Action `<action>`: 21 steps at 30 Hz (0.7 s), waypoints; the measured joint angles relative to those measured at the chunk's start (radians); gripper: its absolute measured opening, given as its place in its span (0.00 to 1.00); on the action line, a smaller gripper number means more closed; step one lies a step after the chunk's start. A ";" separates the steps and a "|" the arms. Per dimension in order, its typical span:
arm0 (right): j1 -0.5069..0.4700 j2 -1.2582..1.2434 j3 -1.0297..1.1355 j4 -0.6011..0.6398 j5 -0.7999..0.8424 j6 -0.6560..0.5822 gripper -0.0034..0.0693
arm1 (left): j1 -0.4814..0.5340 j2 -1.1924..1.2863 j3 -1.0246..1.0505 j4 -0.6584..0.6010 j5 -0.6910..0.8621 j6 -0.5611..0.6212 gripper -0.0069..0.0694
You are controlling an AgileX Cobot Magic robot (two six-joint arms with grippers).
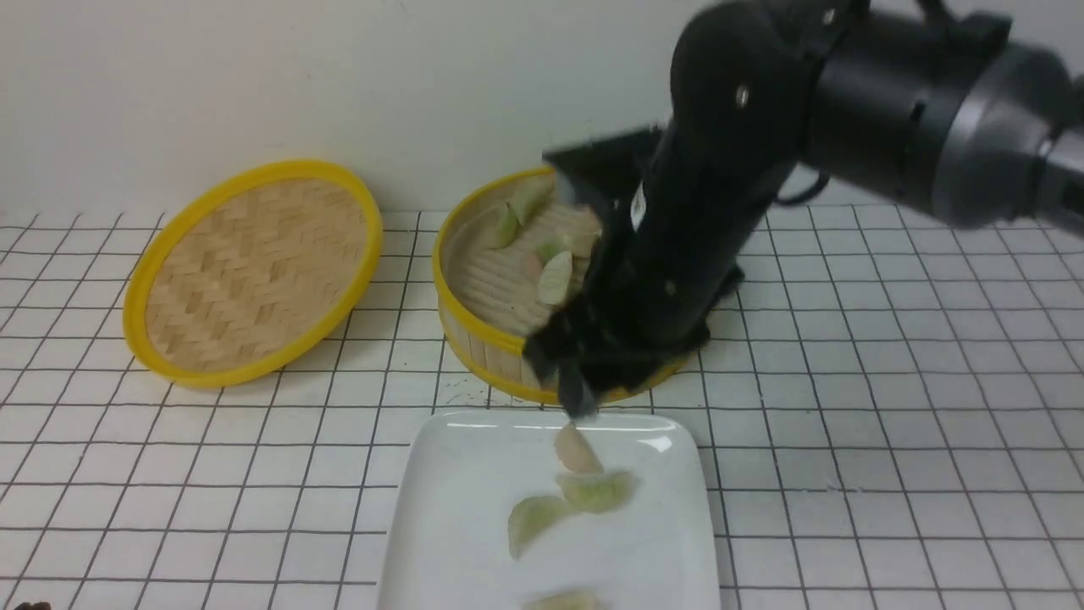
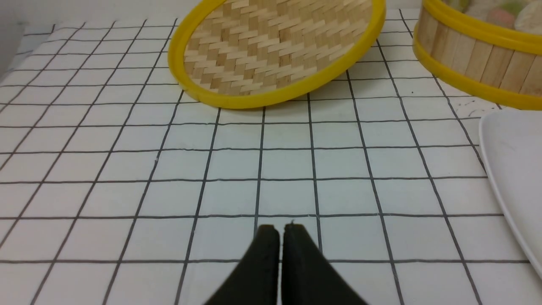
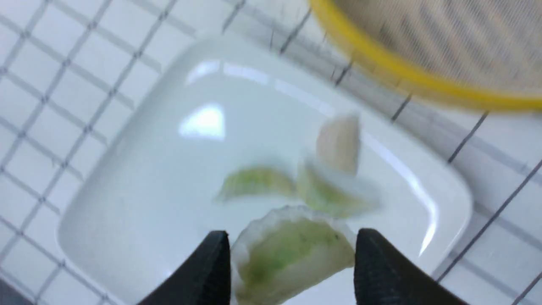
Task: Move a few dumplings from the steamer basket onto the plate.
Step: Use the right arm to put the dumpling into the plate
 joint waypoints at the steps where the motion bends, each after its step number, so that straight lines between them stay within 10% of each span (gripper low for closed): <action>1: 0.022 0.002 0.086 0.000 -0.021 0.001 0.52 | 0.000 0.000 0.000 0.000 0.000 0.000 0.08; 12: 0.037 0.109 0.197 0.052 -0.217 0.014 0.53 | 0.000 0.000 0.000 0.000 0.000 0.000 0.08; 21: 0.037 0.072 0.090 0.046 -0.039 0.031 0.65 | 0.000 0.000 0.000 0.000 0.000 0.000 0.08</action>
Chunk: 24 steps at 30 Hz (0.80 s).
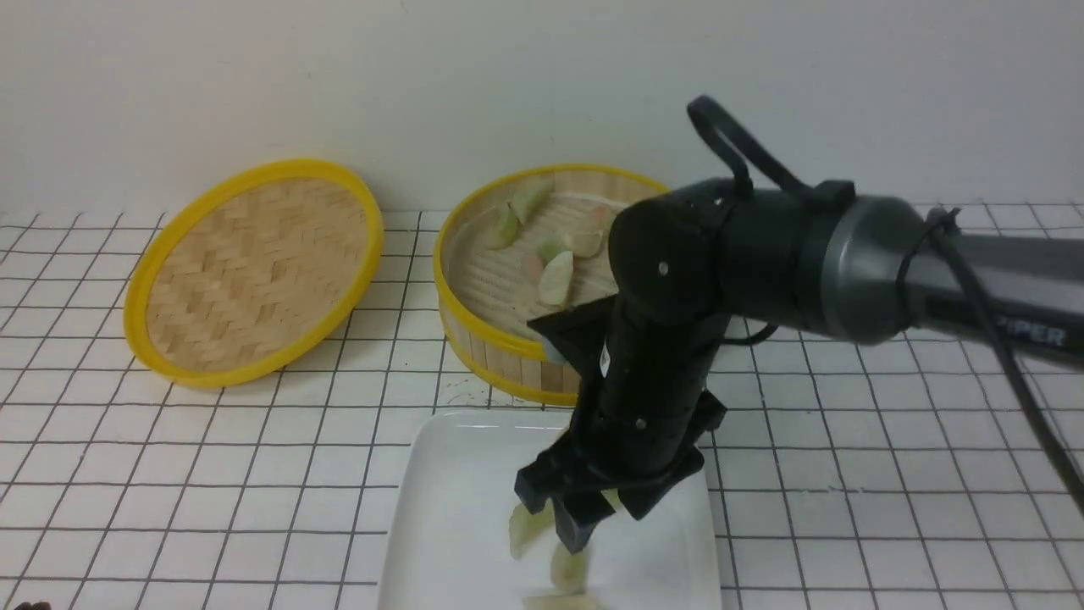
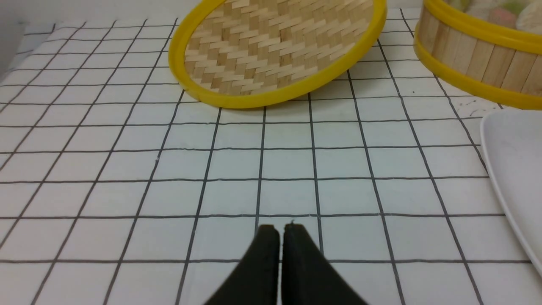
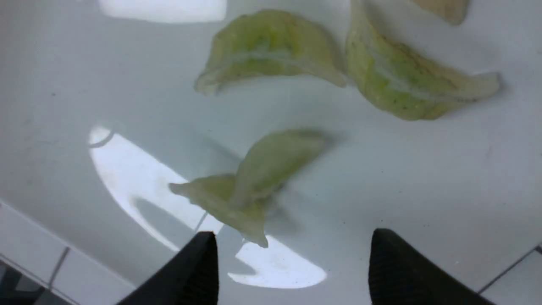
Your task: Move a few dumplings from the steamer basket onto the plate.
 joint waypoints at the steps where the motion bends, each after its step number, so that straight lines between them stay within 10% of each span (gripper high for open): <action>1: 0.000 -0.017 -0.011 -0.004 0.003 0.000 0.65 | 0.000 0.000 0.000 0.000 0.000 0.000 0.08; 7: 0.000 -0.165 -0.007 -0.029 0.016 0.000 0.59 | 0.000 0.000 0.000 0.000 0.000 0.000 0.08; 16: 0.000 -0.732 0.115 -0.154 0.007 0.096 0.21 | 0.000 0.000 0.000 0.000 0.000 0.000 0.08; 24: 0.000 -1.335 0.562 -0.409 -0.424 0.211 0.03 | 0.000 0.000 0.000 0.000 0.000 0.000 0.08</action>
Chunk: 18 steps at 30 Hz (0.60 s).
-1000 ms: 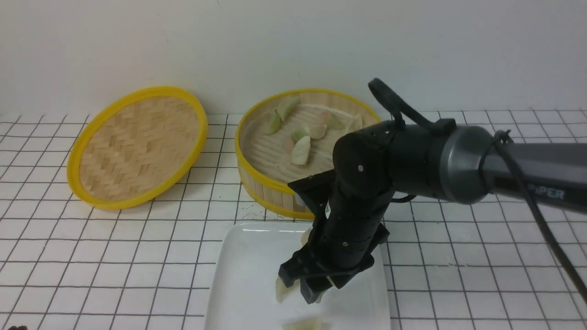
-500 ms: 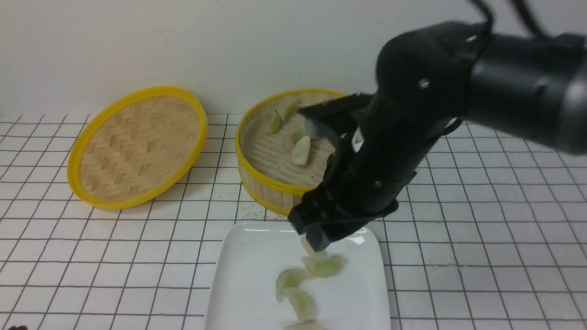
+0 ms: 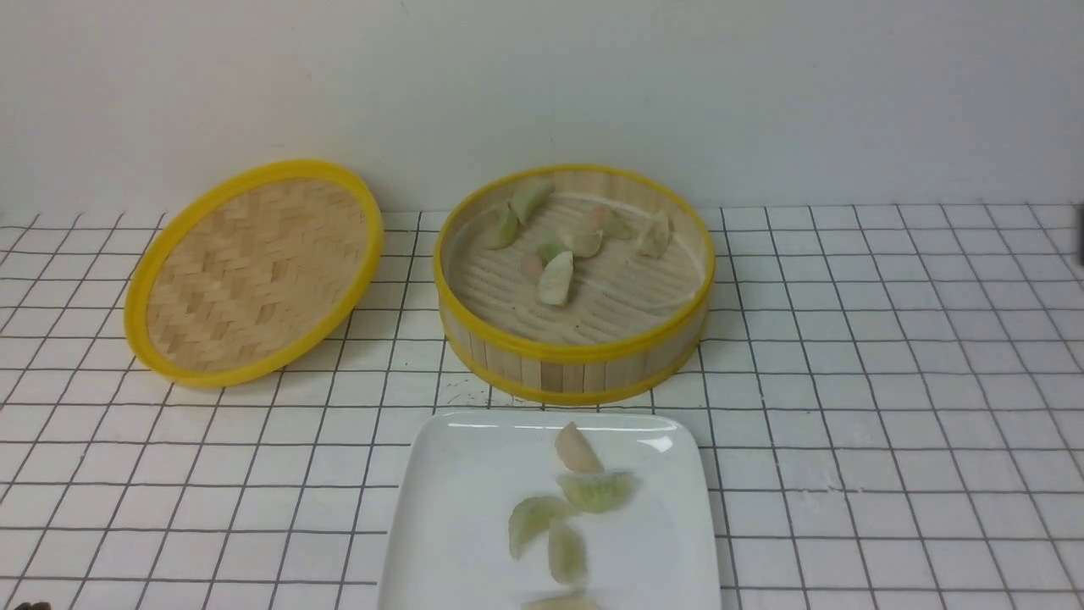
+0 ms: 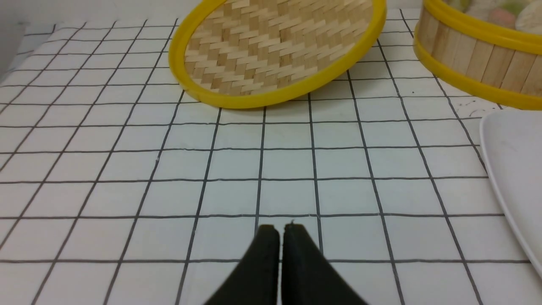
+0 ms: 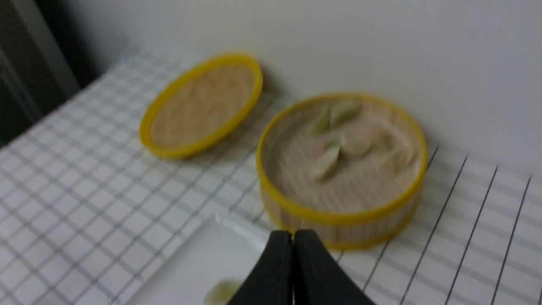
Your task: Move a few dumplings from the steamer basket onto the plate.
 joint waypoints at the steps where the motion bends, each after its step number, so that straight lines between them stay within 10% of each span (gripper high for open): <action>1: 0.000 -0.087 0.077 -0.041 -0.075 0.023 0.03 | 0.000 0.000 0.000 0.000 0.000 0.000 0.08; 9: 0.000 -0.604 0.510 -0.339 -0.295 0.390 0.03 | 0.000 0.000 0.000 0.000 0.000 0.000 0.08; 18: 0.000 -0.596 0.617 -0.406 -0.289 0.650 0.03 | 0.000 -0.002 0.000 -0.001 0.000 0.000 0.08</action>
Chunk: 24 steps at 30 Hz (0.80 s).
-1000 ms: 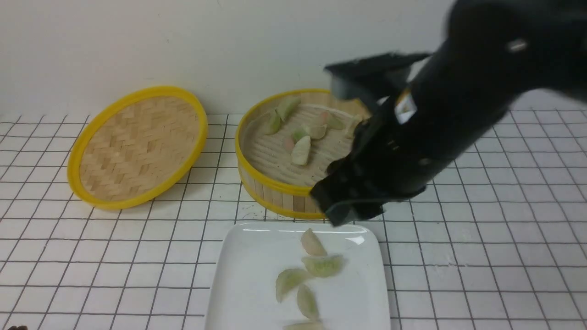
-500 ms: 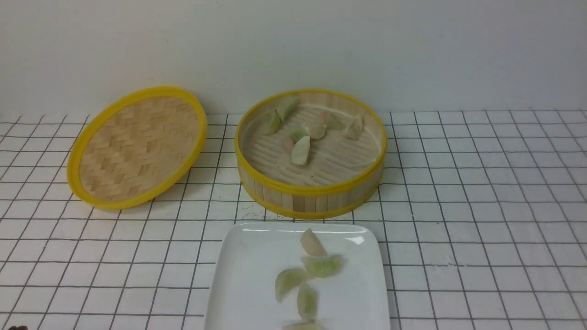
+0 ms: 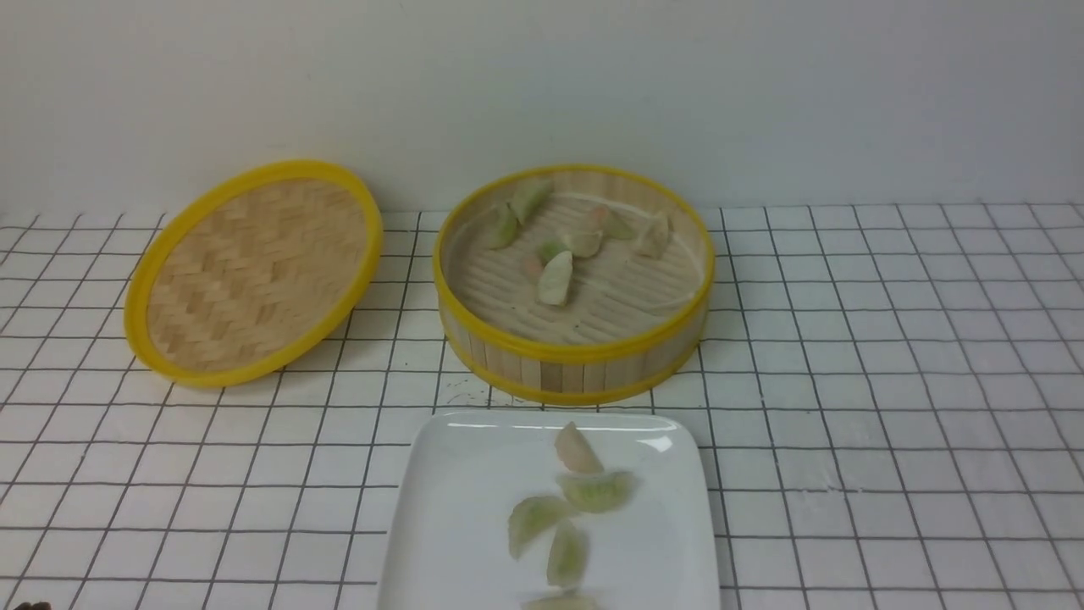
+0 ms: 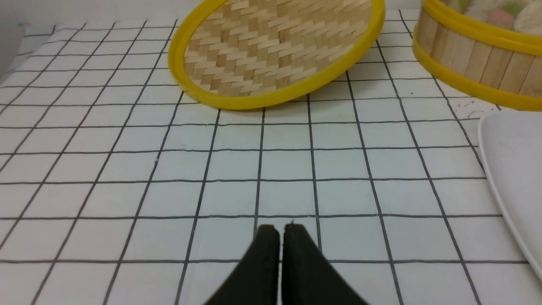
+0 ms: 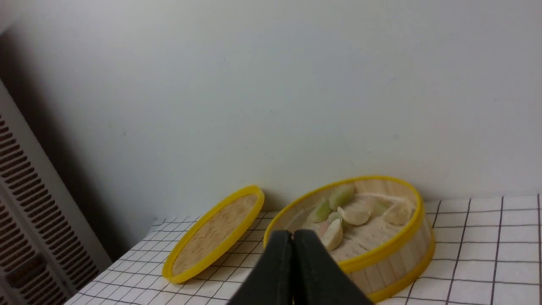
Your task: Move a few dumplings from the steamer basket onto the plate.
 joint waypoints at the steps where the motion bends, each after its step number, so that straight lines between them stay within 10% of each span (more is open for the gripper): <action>1: 0.000 0.001 0.000 -0.003 -0.005 0.004 0.03 | 0.000 0.000 0.000 0.000 0.000 0.000 0.08; 10: 0.000 0.002 0.000 -0.092 -0.118 -0.036 0.03 | 0.001 0.000 0.000 0.000 0.000 0.000 0.08; 20: 0.000 0.002 0.004 0.577 -0.178 -0.847 0.03 | 0.001 0.000 0.000 0.000 0.000 0.000 0.08; 24: 0.000 0.002 0.010 0.624 -0.188 -0.911 0.03 | 0.001 0.000 0.000 0.000 0.000 0.000 0.08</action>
